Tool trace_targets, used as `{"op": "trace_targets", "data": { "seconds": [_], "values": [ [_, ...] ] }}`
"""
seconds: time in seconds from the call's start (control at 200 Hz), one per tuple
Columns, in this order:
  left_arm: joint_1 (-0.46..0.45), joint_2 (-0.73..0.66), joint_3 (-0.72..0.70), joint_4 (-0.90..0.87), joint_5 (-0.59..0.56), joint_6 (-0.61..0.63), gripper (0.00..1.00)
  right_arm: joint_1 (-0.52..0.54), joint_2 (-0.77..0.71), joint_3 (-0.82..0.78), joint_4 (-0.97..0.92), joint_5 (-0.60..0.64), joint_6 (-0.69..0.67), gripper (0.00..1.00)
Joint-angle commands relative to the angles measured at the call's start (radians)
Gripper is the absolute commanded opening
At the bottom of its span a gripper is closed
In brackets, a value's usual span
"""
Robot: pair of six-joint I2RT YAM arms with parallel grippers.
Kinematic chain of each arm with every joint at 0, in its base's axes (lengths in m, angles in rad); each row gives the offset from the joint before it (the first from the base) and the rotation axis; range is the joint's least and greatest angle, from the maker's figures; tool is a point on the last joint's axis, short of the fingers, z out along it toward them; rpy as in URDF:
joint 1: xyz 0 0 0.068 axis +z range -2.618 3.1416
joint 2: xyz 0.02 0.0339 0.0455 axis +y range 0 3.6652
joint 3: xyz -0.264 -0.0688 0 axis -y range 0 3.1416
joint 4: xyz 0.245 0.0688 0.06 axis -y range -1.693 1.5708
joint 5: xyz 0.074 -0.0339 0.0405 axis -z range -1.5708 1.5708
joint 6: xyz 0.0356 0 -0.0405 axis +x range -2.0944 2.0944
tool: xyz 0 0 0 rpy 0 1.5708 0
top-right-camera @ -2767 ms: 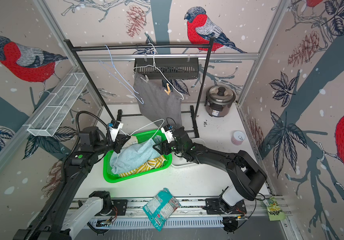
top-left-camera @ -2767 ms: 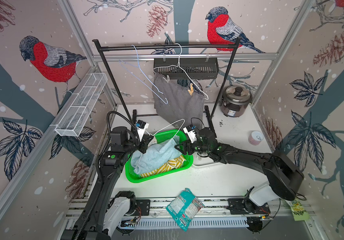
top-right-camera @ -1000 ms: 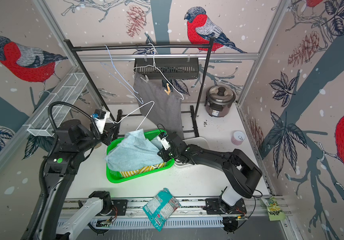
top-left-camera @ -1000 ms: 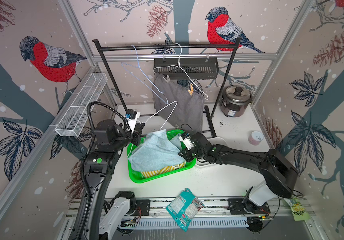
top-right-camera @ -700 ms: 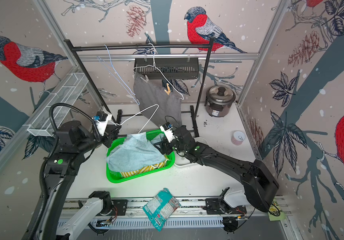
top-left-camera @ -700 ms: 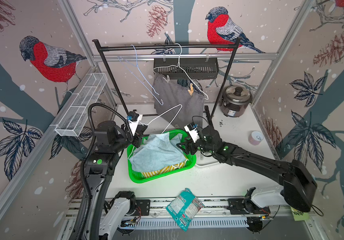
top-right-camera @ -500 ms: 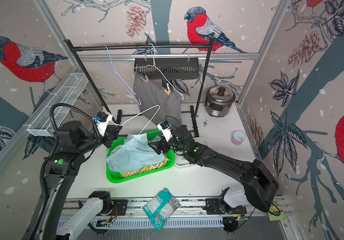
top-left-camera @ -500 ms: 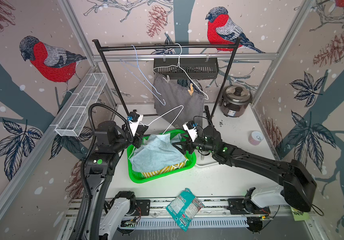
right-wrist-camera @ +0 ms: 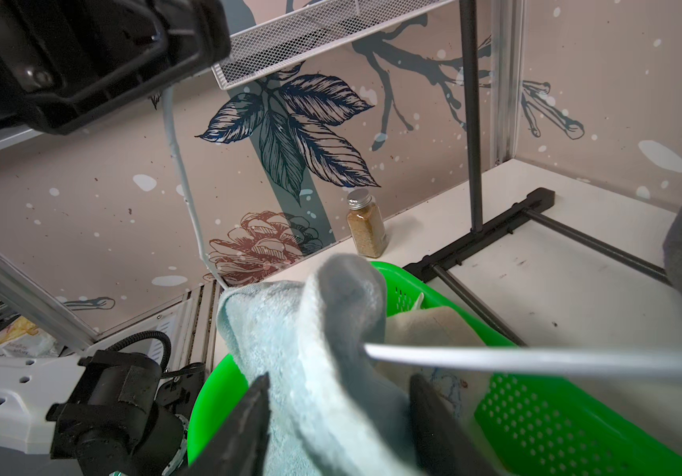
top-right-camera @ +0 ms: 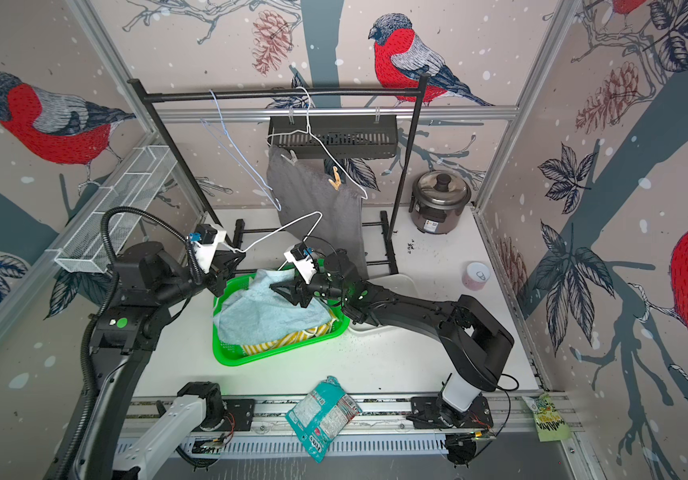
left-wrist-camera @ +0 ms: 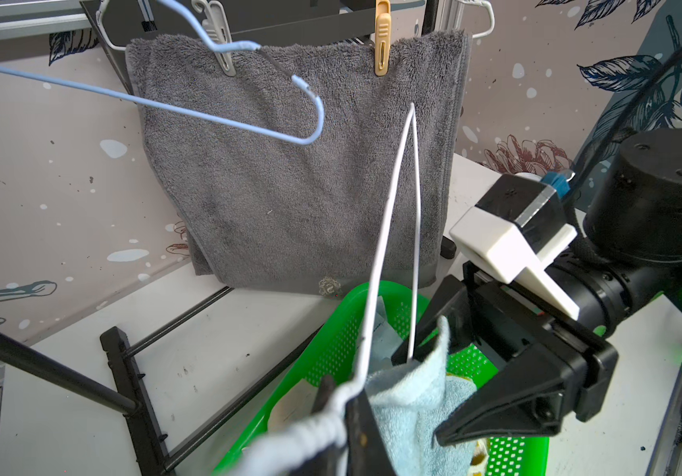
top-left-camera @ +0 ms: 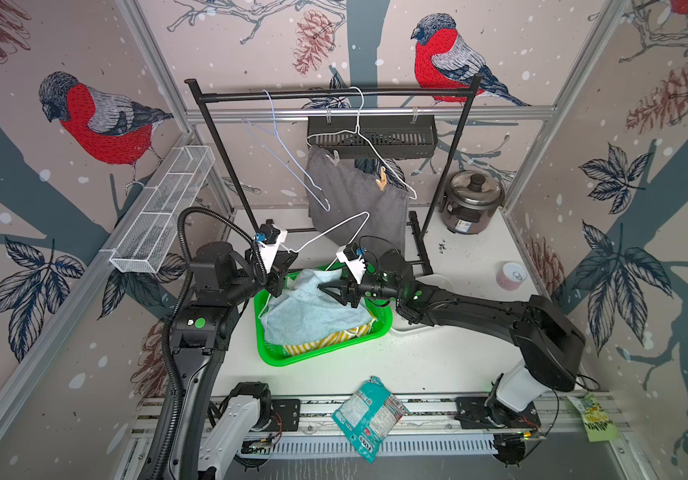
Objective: Remove the clothespins securing towels to the hanger
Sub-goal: Remove the towel from the hanger.
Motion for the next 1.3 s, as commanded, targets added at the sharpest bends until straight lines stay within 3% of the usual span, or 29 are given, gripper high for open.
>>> {"op": "trace_targets", "data": {
  "seconds": [0.0, 0.055, 0.105, 0.545, 0.86, 0.941, 1.091, 1.296],
  "values": [
    [0.002, -0.001, 0.013, 0.037, -0.023, 0.002, 0.00, 0.007, -0.018, -0.026, 0.012, -0.003, 0.024, 0.22],
    [0.002, -0.003, 0.018, 0.037, -0.033, 0.002, 0.00, 0.010, -0.039, -0.049, -0.011, 0.016, 0.023, 0.05],
    [0.002, -0.004, 0.025, 0.037, -0.042, 0.001, 0.00, 0.014, -0.059, -0.064, -0.046, 0.037, 0.015, 0.02],
    [0.002, -0.052, 0.121, 0.006, -0.132, 0.031, 0.00, 0.041, -0.115, -0.164, -0.386, 0.267, -0.085, 0.02],
    [0.002, -0.067, 0.120, 0.039, -0.137, 0.021, 0.00, 0.038, -0.079, -0.129, -0.437, 0.323, -0.094, 0.03],
    [0.002, -0.068, 0.114, 0.044, -0.134, 0.021, 0.00, 0.036, -0.070, -0.112, -0.454, 0.338, -0.086, 0.10],
    [0.002, -0.067, 0.110, 0.044, -0.108, 0.028, 0.00, 0.024, -0.077, -0.099, -0.467, 0.342, -0.077, 0.35],
    [0.002, -0.062, 0.103, 0.024, -0.053, 0.055, 0.00, 0.022, -0.201, -0.116, -0.454, 0.418, -0.107, 0.63]
  ]
}}
